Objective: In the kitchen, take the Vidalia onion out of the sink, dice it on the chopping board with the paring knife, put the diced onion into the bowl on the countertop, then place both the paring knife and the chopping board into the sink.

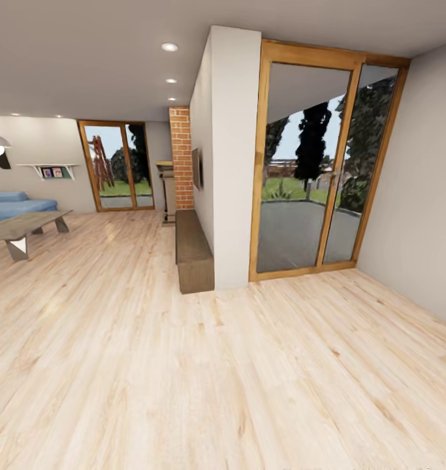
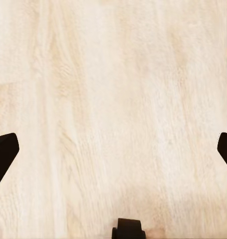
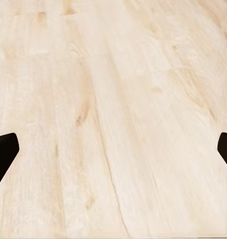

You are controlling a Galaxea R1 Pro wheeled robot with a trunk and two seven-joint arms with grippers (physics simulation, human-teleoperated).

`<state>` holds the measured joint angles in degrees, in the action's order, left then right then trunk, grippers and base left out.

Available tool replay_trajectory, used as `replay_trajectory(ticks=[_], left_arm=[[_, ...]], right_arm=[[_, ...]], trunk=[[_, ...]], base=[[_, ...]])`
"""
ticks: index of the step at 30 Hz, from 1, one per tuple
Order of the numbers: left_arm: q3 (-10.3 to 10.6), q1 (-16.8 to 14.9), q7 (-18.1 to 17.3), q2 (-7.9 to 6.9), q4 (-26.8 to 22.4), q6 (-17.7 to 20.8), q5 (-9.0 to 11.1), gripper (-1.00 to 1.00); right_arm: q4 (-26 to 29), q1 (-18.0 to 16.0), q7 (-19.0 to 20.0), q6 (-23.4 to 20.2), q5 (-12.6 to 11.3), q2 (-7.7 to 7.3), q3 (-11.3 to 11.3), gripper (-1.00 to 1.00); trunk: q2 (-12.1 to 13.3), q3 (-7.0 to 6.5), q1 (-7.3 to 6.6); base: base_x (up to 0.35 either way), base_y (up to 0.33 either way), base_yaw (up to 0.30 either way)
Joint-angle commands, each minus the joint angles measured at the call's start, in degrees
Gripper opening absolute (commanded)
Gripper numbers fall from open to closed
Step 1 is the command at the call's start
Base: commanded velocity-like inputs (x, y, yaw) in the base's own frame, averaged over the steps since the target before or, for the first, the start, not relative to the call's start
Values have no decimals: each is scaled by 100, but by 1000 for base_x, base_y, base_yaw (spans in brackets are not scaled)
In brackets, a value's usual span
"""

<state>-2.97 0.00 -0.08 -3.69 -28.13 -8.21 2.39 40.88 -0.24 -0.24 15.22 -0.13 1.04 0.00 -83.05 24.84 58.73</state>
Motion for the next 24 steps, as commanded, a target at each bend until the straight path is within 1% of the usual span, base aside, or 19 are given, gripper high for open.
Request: replay_trajectory(ticks=[1, 24], left_arm=[[-1, 0, -1, 0, 13, -14, 24, 100], [-1, 0, -1, 4, 27, -14, 16, 100]], right_arm=[[-1, -2, -3, 11, -3, 1, 0, 100], [-1, -2, -3, 13, -5, -4, 0, 100]], trunk=[[-3, 5, 0], [-3, 5, 0]], base=[[0, 0, -246], [0, 0, -246]])
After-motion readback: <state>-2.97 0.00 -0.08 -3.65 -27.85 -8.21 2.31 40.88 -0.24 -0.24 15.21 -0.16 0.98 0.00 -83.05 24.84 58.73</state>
